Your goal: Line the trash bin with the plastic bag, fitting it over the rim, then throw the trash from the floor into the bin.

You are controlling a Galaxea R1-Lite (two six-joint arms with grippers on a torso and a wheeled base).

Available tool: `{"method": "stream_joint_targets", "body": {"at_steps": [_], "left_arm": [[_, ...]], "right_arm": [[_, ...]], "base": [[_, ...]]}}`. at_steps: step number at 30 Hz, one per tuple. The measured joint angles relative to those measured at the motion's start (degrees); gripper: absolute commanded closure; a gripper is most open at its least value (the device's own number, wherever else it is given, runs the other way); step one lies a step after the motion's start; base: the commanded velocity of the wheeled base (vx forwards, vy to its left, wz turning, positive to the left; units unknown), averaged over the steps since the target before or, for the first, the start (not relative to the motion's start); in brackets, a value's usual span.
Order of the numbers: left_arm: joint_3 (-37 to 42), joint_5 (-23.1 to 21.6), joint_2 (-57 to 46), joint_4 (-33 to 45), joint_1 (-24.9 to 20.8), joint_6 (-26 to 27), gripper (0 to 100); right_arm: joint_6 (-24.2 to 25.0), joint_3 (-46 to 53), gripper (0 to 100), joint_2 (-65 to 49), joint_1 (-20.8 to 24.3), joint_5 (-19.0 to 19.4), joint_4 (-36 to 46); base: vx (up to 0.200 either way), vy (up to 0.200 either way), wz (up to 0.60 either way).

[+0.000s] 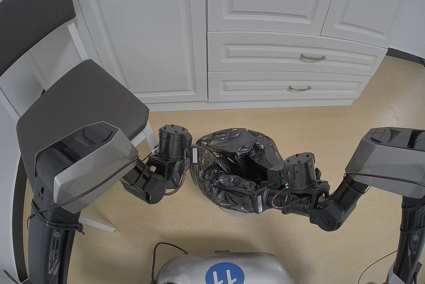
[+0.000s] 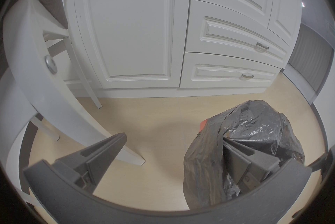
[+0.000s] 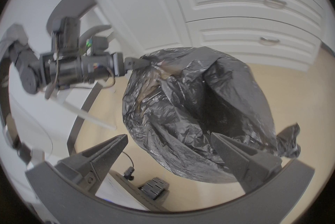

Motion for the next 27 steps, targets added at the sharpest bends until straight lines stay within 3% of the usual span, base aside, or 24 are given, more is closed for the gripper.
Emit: {"method": "stream_joint_targets", "body": {"at_steps": [4,8,9,19,27], "left_arm": [[1.2,-0.1,-1.0,0.0,-0.2,-0.3,0],[2.4,0.1,-1.9,-0.2,-0.5,-0.4,0],[2.8,0.1,-2.2,-0.2,-0.6,-0.4,0],[4.4,0.3,-3.5,-1.2,-0.9,-0.4,0],[6.1,0.4,-4.0,-3.6,-1.6,-0.4,0]], "right_arm": [[-7.6,-2.3,0,1.8,-1.9,7.5,1.4],[-9.5,-6.0,0,3.8,-3.2,9.4,5.4],[-9.9,-6.6,100,4.3,-3.4,9.5,5.7],[-12.0,-5.0,100,4.4,-3.6,9.6,5.9],[-18.6,2.2,100,1.1,-1.2,9.6,5.9]], "base": [[0.000,0.000,0.00],[0.000,0.000,0.00],[0.000,0.000,0.00],[0.000,0.000,0.00],[0.000,0.000,0.00]]}}
